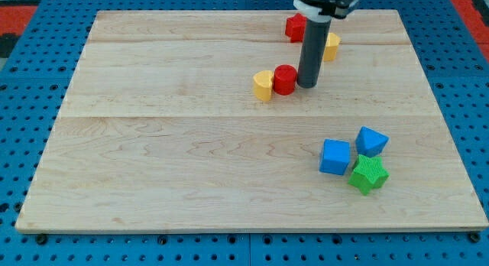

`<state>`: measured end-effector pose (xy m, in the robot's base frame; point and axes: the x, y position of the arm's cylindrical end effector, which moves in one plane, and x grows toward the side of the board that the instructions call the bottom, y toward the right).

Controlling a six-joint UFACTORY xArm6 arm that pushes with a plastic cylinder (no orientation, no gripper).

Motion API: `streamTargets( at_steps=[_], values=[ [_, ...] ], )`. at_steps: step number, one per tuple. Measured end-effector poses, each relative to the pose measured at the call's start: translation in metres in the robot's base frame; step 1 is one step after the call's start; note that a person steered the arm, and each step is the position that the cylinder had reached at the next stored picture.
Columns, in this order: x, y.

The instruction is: Slightly move the red circle towards down

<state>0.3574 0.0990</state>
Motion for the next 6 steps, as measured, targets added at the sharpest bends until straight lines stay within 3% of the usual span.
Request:
streamTargets(
  at_steps=[1,2,4,5,6],
  values=[
    [-0.033,0.002],
    [-0.006,-0.035],
    [0.074,-0.03],
    [0.025,-0.031],
    [-0.004,-0.068]
  ],
)
